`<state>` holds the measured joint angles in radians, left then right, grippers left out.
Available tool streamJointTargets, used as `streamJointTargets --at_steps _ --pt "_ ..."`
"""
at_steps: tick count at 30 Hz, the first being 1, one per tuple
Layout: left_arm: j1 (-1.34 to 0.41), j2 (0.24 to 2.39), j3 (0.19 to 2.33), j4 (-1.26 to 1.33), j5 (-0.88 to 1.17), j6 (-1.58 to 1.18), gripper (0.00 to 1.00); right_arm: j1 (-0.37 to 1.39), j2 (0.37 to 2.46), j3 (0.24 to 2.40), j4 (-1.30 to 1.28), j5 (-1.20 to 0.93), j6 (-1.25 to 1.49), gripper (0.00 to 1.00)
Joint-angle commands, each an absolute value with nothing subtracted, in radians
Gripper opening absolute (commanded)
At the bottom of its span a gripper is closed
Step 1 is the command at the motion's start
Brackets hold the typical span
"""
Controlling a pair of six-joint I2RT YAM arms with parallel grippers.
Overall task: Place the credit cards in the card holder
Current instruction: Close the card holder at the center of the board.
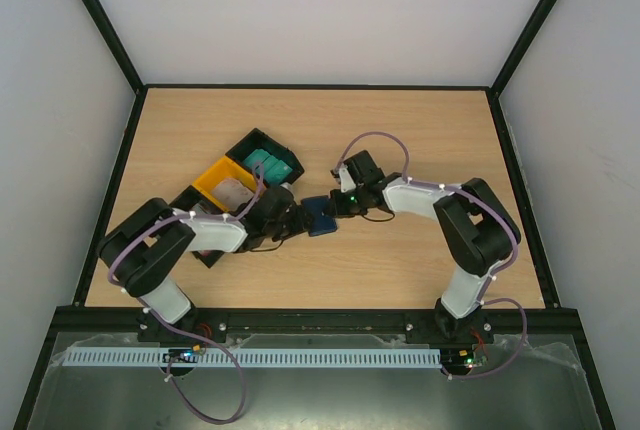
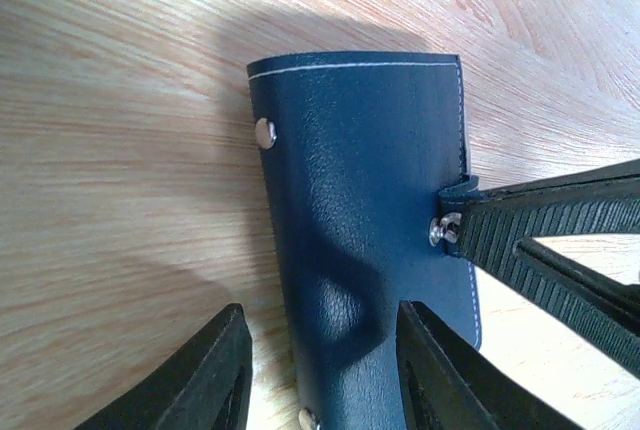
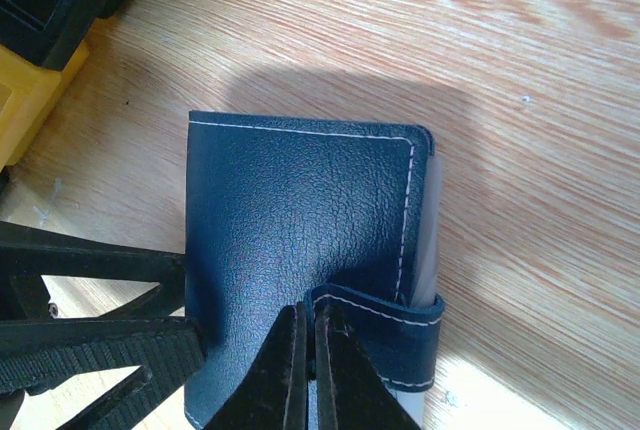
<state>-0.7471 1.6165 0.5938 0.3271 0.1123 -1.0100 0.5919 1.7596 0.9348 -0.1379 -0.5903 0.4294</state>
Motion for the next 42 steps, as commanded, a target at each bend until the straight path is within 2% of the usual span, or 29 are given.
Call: streamJointTargets --at_steps 1,6,13,26,42 --pt "-0.742 1.680 0.604 0.264 0.125 -0.990 0.41 0.594 1.806 0.941 -0.288 -0.524 0.384 0.02" --pt "-0.742 1.696 0.605 0.264 0.126 -0.988 0.36 0.608 1.808 0.970 -0.336 -0.444 0.364 0.02" --pt "-0.742 1.707 0.611 0.273 0.134 -0.991 0.23 0.683 1.828 1.018 -0.399 -0.291 0.365 0.02" --pt "-0.731 1.690 0.569 0.346 0.166 -1.055 0.20 0.818 1.885 1.108 -0.525 -0.064 0.417 0.02" --pt "-0.700 1.702 0.513 0.457 0.248 -1.110 0.18 0.915 1.949 1.110 -0.545 -0.031 0.521 0.02"
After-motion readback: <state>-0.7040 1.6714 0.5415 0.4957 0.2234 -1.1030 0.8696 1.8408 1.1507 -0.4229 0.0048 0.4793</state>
